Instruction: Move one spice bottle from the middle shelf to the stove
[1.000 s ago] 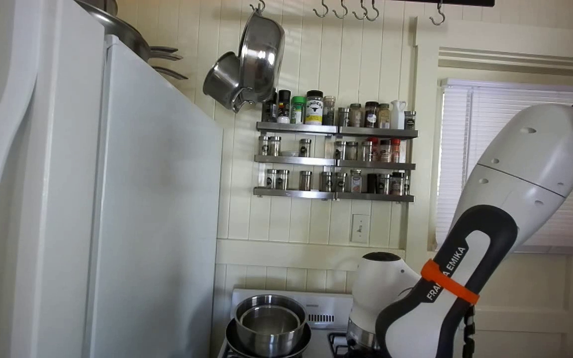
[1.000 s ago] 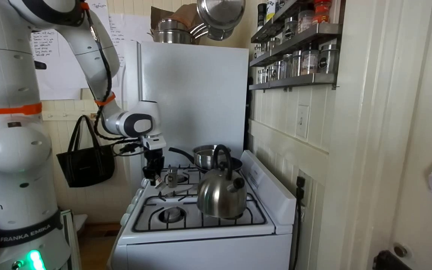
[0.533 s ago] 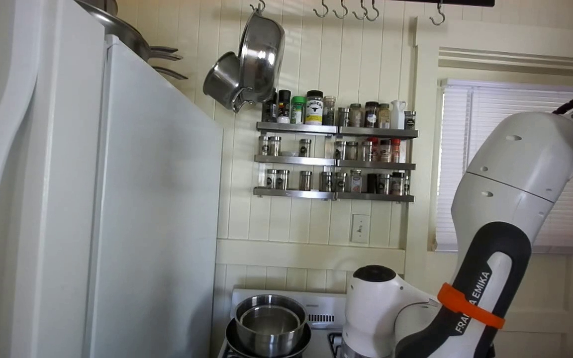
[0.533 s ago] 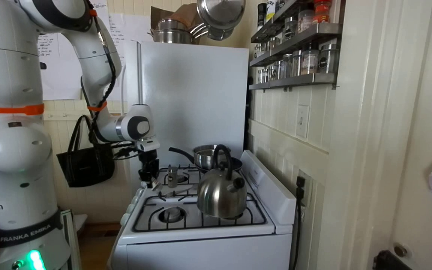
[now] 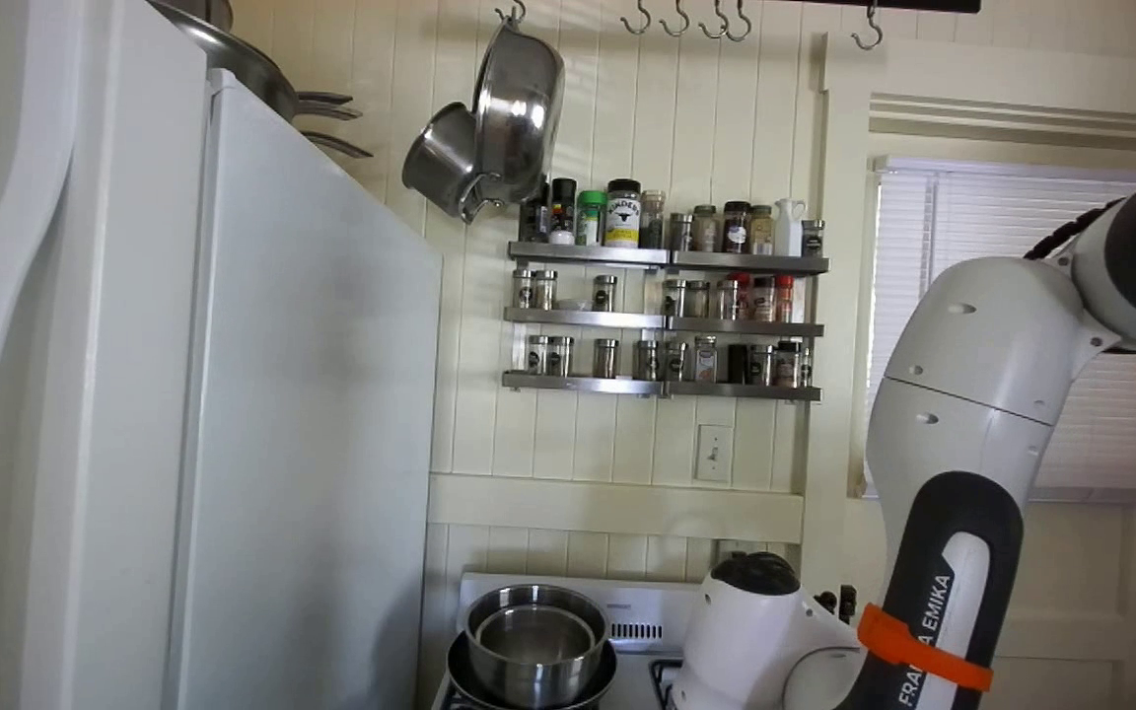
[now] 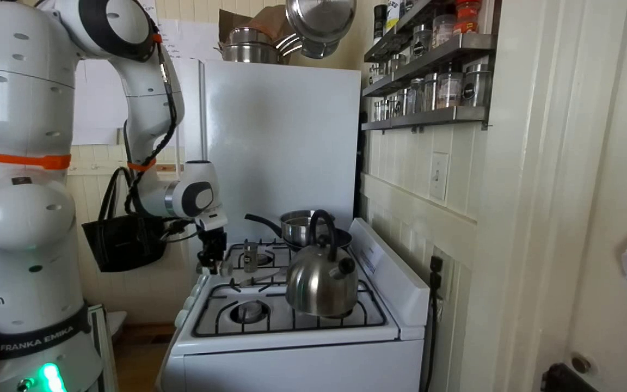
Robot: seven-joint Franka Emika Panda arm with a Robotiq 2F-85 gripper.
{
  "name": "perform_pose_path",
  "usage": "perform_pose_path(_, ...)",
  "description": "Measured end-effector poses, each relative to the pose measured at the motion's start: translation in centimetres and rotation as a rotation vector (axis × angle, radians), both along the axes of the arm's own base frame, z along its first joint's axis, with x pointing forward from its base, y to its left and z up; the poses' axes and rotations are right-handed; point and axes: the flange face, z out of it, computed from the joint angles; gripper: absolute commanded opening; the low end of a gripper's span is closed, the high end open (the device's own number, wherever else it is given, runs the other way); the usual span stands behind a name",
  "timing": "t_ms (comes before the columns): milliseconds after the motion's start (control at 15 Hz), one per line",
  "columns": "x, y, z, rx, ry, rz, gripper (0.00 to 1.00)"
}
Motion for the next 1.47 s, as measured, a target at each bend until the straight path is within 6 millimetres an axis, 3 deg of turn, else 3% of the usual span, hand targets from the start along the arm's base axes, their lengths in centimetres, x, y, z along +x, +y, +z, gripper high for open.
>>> perform_pose_path(533, 0.1, 1.1, -0.5, 0.126, -0.061, -0.014, 0.19)
perform_pose_path(800, -0.8, 2.8, -0.3, 0.109, -0.007, -0.076, 0.19)
perform_pose_path(1133, -3.4, 4.5, 1.6, -0.064, 0.091, -0.229, 0.19)
perform_pose_path(1467, -6.5, 4.1, 5.1, -0.334, 0.113, -0.338, 0.19)
